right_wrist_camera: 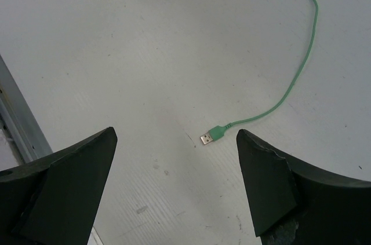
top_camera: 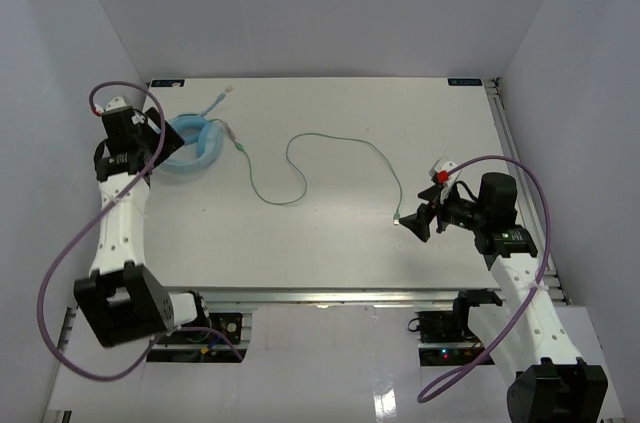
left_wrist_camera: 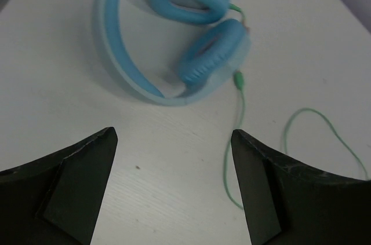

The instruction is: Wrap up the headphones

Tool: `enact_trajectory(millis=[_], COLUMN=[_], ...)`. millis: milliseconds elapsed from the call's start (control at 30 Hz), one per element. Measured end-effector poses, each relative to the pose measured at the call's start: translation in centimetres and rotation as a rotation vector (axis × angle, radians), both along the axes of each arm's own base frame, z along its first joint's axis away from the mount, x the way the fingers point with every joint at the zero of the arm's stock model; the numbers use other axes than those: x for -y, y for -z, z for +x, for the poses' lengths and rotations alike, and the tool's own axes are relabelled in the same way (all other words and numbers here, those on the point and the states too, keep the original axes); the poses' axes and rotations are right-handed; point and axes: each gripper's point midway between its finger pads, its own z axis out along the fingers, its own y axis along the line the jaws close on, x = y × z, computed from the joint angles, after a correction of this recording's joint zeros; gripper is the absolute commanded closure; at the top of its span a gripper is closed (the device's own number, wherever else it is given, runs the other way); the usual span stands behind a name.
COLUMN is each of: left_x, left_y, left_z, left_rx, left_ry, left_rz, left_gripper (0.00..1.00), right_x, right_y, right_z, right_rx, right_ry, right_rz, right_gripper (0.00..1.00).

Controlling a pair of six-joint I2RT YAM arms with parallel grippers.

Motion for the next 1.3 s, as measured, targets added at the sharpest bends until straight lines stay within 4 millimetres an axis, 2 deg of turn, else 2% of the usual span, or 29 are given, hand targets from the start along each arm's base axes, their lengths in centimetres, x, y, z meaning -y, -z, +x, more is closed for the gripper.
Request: enact_trajectory(millis=[67, 167, 233, 367, 467, 567, 733, 867, 933, 1033, 1300], left_x=[-2.9, -5.0, -5.9, -7.6, -8.7, -9.9, -11.3, -11.8, -11.8, -11.8, -11.8], left_y=[2.6, 6.1, 7.4, 8.4, 10.0, 12.1, 16.1, 17.9, 18.1, 17.7, 17.2], left_z=[1.9, 3.3, 4.0, 5.9, 6.9, 7.9, 7.8, 7.6, 7.7, 8.0, 8.6], left_rx=[-0.081, -0.193, -0.235, -0.263, -0.299, -0.347, -0.435, -0.471, -0.475, -0.464, -0.44], left_ry=[-0.06, -0.084, -0.092, -0.1, -0.105, -0.102, -0.093, -0.088, -0.083, -0.079, -0.071], left_rz=[0.028, 0.068, 0.102, 0.166, 0.198, 0.219, 0.202, 0.183, 0.178, 0.177, 0.172], left_gripper=[0.06, 0.05, 0.04, 0.04, 0.04, 0.11, 0.23, 0.31, 0.4, 0.45, 0.89], right_x=[-0.1, -0.1, -0.2, -0.3, -0.3, -0.3, -0.3, -0.3, -0.3, -0.2, -0.2], right_y=[-0.1, -0.3, -0.4, -0.5, -0.5, -0.6, -0.5, -0.2, -0.1, -0.1, -0.1], right_z=[-0.1, -0.2, -0.2, -0.3, -0.3, -0.3, -0.3, -0.2, -0.2, -0.1, -0.1], right_rx=[0.006, 0.015, 0.019, 0.022, 0.023, 0.026, 0.022, 0.009, 0.006, 0.006, 0.012], right_ry=[-0.006, -0.012, -0.015, -0.02, -0.022, -0.023, -0.022, -0.022, -0.02, -0.018, -0.018], right_rz=[0.002, 0.005, 0.007, 0.01, 0.012, 0.012, 0.011, 0.01, 0.009, 0.006, 0.001], right_gripper=[0.1, 0.1, 0.1, 0.1, 0.1, 0.1, 0.1, 0.1, 0.1, 0.1, 0.1])
